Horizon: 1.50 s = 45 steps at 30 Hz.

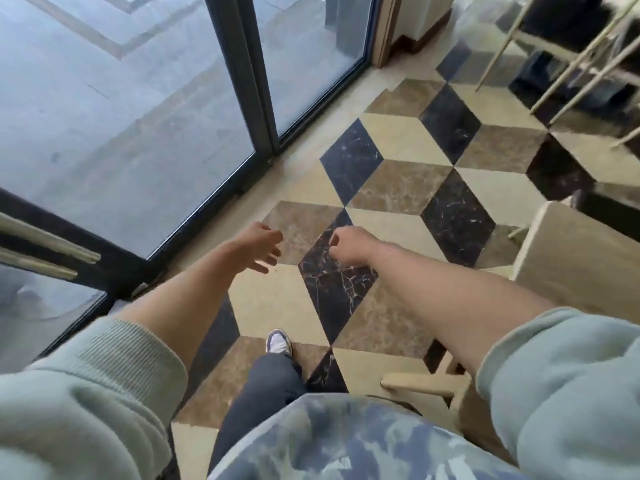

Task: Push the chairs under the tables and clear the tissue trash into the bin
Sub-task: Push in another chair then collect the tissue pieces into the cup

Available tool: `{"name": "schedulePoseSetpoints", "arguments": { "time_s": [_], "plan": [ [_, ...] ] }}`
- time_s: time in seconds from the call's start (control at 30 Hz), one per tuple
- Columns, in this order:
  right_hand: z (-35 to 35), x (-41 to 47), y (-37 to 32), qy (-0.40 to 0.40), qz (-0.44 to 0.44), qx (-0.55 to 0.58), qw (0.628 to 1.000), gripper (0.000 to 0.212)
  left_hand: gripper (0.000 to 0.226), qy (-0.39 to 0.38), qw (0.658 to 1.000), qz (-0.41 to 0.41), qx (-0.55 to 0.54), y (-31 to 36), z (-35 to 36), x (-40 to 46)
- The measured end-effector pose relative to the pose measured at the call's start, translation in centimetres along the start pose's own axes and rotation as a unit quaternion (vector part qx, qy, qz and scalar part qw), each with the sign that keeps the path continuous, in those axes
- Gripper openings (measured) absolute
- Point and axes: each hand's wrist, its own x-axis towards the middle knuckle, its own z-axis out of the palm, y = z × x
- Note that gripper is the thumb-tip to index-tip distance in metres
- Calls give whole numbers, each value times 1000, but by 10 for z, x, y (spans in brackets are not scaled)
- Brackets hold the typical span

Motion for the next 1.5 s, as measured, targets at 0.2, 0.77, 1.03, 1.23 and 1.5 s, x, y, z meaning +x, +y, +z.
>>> {"name": "schedulePoseSetpoints", "arguments": {
  "time_s": [0.2, 0.77, 1.03, 1.23, 1.5],
  "plan": [
    [-111, 65, 28, 59, 104, 127, 985, 32, 24, -70, 992, 40, 92, 151, -35, 113],
    [-383, 293, 310, 78, 236, 250, 936, 31, 23, -153, 942, 97, 283, 595, 94, 371],
    [-504, 292, 502, 148, 306, 312, 887, 25, 31, -305, 864, 147, 372, 808, 280, 443],
    [-575, 278, 667, 74, 433, 377, 815, 14, 26, -437, 747, 151, 478, 946, 439, 490],
    [-670, 185, 806, 284, 481, 497, 664, 29, 27, -460, 633, 231, 577, 1100, 656, 445]
  ]
}}
